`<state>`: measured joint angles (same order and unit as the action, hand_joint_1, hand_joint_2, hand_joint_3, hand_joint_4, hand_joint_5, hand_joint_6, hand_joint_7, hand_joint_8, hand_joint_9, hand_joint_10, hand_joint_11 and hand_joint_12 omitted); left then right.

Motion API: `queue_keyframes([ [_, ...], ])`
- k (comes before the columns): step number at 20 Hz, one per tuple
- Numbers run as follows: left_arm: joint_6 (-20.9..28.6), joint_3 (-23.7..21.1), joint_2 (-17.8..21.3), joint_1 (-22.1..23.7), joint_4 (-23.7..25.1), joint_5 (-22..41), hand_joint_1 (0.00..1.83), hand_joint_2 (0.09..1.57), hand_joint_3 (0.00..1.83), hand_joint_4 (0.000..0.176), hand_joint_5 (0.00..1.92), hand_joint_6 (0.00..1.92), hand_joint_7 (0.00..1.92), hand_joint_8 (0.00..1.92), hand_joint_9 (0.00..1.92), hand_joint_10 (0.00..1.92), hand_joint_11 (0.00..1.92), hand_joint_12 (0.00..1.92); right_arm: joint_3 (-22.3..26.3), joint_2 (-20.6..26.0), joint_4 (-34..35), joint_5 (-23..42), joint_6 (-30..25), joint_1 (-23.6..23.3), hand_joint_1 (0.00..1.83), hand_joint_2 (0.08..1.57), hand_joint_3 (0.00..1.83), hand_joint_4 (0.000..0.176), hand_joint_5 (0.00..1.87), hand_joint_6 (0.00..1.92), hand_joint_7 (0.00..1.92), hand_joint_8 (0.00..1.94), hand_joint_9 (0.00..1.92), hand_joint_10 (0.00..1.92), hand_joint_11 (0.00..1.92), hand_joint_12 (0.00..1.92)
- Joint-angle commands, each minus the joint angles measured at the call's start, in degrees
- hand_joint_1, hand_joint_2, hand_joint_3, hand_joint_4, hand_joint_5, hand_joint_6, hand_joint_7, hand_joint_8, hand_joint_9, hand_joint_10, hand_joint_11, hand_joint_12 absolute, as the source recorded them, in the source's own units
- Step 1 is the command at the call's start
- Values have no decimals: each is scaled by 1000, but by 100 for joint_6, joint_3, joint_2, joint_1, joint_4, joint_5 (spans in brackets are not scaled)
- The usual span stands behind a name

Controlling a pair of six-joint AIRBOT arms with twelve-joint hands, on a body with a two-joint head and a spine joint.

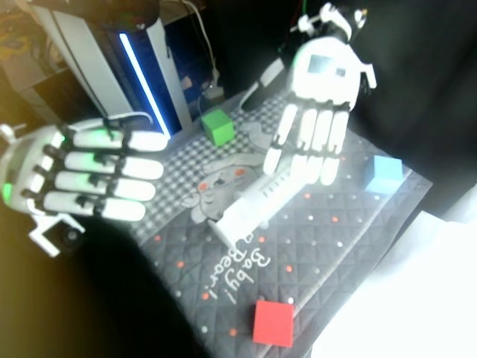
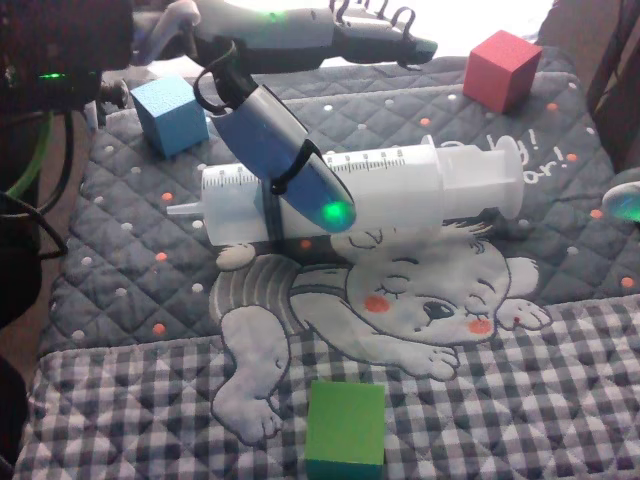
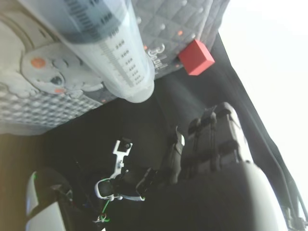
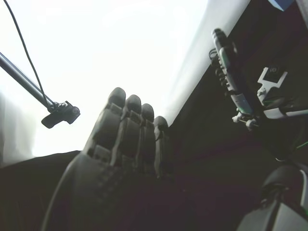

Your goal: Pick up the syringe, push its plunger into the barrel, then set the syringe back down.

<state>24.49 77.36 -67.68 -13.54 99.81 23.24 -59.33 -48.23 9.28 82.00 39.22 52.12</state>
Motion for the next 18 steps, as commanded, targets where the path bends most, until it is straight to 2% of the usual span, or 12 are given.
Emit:
queue_keyframes([
  [1,36,24,-30,2,-143,-33,395,620,0,66,0,0,0,0,0,0,0,0,-21,27,116,693,-43,-21,472,672,2,43,171,3,224,9,229,7,205,53],
  [3,44,97,-134,-80,-112,-70,378,649,4,6,0,0,0,0,0,0,0,0,-21,28,116,693,-52,-21,480,700,13,43,181,6,225,7,236,8,202,50],
  [4,106,122,-171,-97,-40,-87,410,652,4,0,0,0,0,0,0,0,0,0,-21,28,116,693,-53,-21,470,706,13,48,171,1,215,2,228,4,191,45],
  [6,124,165,-239,-155,-31,-118,373,649,2,15,0,0,0,0,0,0,0,0,-17,28,114,693,-60,-21,496,703,9,45,172,3,219,3,222,1,188,42],
  [7,124,183,-271,-183,-20,-132,338,658,5,0,0,0,0,0,0,0,0,0,-15,28,113,693,-68,-21,455,714,11,37,157,0,196,0,216,0,184,39],
  [8,124,210,-317,-214,2,-148,387,658,4,20,0,0,0,0,0,0,0,0,-13,23,112,693,-73,-21,456,715,10,34,151,0,189,0,210,0,181,37],
  [9,124,227,-344,-225,30,-159,387,658,4,20,0,0,0,0,0,0,0,0,-12,19,111,693,-74,-21,456,715,10,34,151,0,189,0,210,0,181,37],
  [10,124,256,-399,-248,107,-217,297,628,0,47,0,0,0,0,0,0,0,0,-7,14,109,693,-84,-20,440,701,2,47,147,0,186,0,208,0,177,35],
  [12,127,307,-442,-269,119,-248,296,629,0,53,0,0,0,0,0,0,0,0,-4,14,104,693,-96,-20,438,711,6,42,139,0,174,0,193,0,163,28],
  [13,275,372,-490,-286,215,-262,362,650,3,63,0,0,0,0,0,0,4,2,-4,14,103,693,-106,-20,496,698,0,53,138,0,172,0,187,0,164,28],
  [14,334,431,-532,-304,239,-263,380,649,2,30,0,0,0,0,0,0,4,2,-4,14,103,693,-106,-20,496,701,0,47,143,2,191,7,203,7,182,35],
  [18,342,542,-663,-368,278,-328,369,676,11,36,0,0,0,0,0,0,0,0,-4,9,97,693,-106,-20,501,689,0,46,134,0,198,7,203,5,181,33],
])
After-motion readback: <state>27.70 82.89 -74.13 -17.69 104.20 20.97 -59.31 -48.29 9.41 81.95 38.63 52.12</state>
